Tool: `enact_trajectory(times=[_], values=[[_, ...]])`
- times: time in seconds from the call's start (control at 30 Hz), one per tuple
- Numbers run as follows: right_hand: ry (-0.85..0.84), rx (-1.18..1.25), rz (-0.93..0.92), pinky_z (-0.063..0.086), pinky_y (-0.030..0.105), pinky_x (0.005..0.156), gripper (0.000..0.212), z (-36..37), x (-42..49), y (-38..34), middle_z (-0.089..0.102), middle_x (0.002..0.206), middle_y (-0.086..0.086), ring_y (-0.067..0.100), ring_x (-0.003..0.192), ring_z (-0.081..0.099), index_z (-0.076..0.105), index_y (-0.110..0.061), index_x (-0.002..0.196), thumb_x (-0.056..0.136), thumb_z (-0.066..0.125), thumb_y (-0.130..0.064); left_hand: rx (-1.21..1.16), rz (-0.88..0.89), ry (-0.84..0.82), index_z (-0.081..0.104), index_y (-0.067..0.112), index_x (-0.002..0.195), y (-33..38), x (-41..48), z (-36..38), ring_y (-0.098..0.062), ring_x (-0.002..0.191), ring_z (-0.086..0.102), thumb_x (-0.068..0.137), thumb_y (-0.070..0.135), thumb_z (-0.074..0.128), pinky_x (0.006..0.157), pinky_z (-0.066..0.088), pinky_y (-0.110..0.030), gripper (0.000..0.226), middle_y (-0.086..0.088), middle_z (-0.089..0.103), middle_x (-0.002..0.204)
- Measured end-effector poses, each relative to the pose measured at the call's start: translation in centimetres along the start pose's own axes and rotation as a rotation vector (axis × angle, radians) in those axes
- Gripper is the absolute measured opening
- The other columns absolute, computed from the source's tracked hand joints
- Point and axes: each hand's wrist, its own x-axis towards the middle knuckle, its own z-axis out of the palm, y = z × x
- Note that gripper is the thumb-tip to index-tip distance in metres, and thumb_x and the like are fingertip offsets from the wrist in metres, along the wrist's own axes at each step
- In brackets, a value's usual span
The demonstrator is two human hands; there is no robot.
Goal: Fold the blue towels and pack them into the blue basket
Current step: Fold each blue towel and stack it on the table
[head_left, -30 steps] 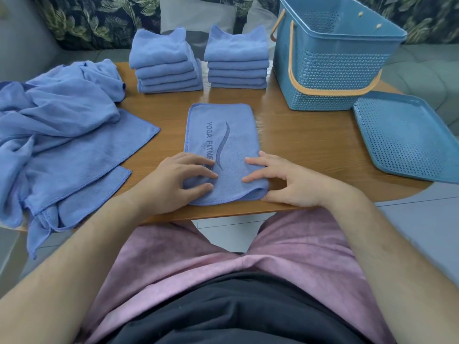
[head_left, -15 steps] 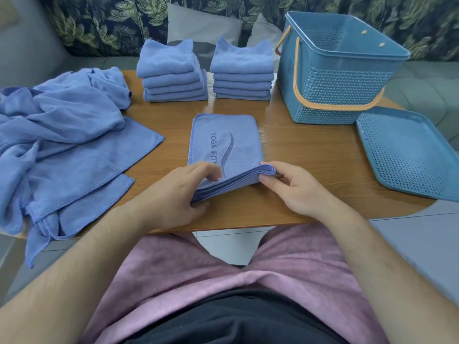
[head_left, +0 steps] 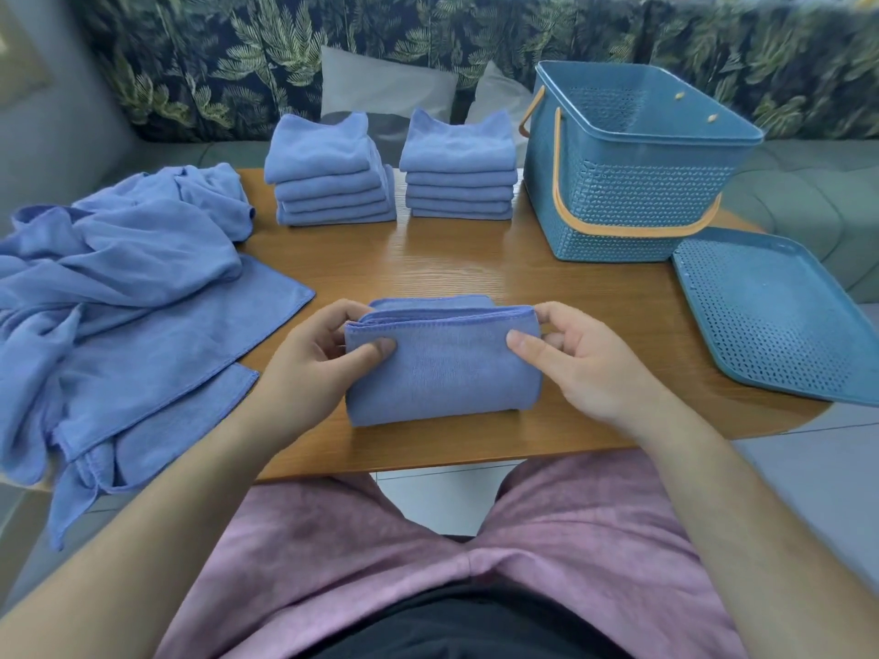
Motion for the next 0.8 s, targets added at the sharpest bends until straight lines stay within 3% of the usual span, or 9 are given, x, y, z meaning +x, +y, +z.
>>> enact_trajectory(times=[0.13,0.2,0.27,0.37,0.43,0.5,0.57,0.67,0.8], values=[[0.012,0.091,-0.012,0.052,0.037,0.081,0.061,0.6,0.5,1.0,0.074,0.099,0.019,0.023,0.085,0.065,0.045,-0.032,0.127,0.089,0.067,0.01,0.069,-0.007,0.138,0.057,0.036,0.115,-0.8,0.3,0.7,-0.023,0.079,0.071,0.094,0.023,0.071,0.071,0.053,-0.04,0.029,-0.005,0.076,0.087],[0.048,0.023,-0.077,0.048,0.032,0.075,0.052,1.0,0.7,1.6,0.072,0.093,0.013,0.021,0.077,0.059,0.054,-0.033,0.119,0.087,0.066,0.007,0.105,0.003,0.199,0.054,0.043,0.111,-1.0,0.5,1.2,-0.023,0.074,0.069,0.094,0.024,0.07,0.068,0.052,-0.04,0.031,-0.005,0.075,0.083],[0.129,-0.095,-0.1,0.038,0.017,0.062,0.03,1.6,1.0,2.3,0.063,0.069,-0.01,0.005,0.059,0.047,0.066,-0.026,0.1,0.09,0.065,0.003,0.162,0.013,0.202,0.052,0.041,0.109,-1.4,0.6,1.3,-0.019,0.058,0.055,0.096,0.028,0.067,0.058,0.043,-0.036,0.023,-0.006,0.063,0.067],[0.271,-0.194,-0.109,0.028,0.013,0.051,0.027,2.7,1.5,3.1,0.052,0.057,-0.024,0.004,0.048,0.039,0.072,-0.025,0.088,0.094,0.063,0.0,0.211,0.008,0.153,0.051,0.031,0.109,-2.0,0.7,1.1,-0.018,0.055,0.037,0.095,0.032,0.068,0.054,0.031,-0.032,0.021,-0.007,0.041,0.064],[0.317,-0.249,-0.137,0.033,0.011,0.057,0.027,3.1,2.2,3.2,0.058,0.072,-0.026,0.001,0.056,0.046,0.073,-0.025,0.095,0.095,0.06,-0.001,0.207,0.006,0.115,0.056,0.026,0.108,-2.2,0.7,1.0,-0.019,0.06,0.041,0.091,0.031,0.074,0.058,0.036,-0.033,0.026,-0.004,0.048,0.07],[0.352,-0.303,-0.156,0.038,0.008,0.075,0.027,3.3,2.9,3.1,0.062,0.097,-0.023,-0.007,0.08,0.057,0.072,-0.025,0.105,0.096,0.058,-0.004,0.217,-0.013,0.069,0.063,0.03,0.108,-2.4,0.7,1.0,-0.024,0.067,0.053,0.081,0.041,0.08,0.066,0.046,-0.038,0.034,0.0,0.061,0.081],[0.349,-0.33,-0.156,0.031,0.001,0.091,0.03,3.2,3.4,2.9,0.056,0.114,-0.026,-0.018,0.105,0.051,0.068,-0.021,0.116,0.095,0.059,-0.003,0.237,-0.068,0.05,0.067,0.036,0.111,-2.6,0.8,0.9,-0.024,0.077,0.062,0.07,0.052,0.081,0.073,0.054,-0.037,0.046,-0.003,0.068,0.097],[0.243,-0.353,-0.088,0.021,-0.005,0.097,0.048,2.9,3.1,2.8,0.048,0.124,-0.026,-0.029,0.113,0.038,0.063,-0.02,0.127,0.086,0.061,0.003,0.254,-0.079,0.019,0.066,0.039,0.115,-3.0,0.8,0.7,-0.008,0.09,0.063,0.067,0.047,0.083,0.08,0.051,-0.025,0.052,0.004,0.065,0.111],[0.204,-0.384,-0.041,0.036,0.011,0.095,0.046,2.2,2.1,3.2,0.057,0.12,-0.02,-0.01,0.107,0.052,0.066,-0.033,0.117,0.083,0.064,-0.002,0.387,0.007,-0.031,0.061,0.032,0.126,-2.9,0.7,1.0,-0.004,0.108,0.059,0.079,0.03,0.085,0.093,0.05,-0.025,0.053,0.011,0.054,0.127]])
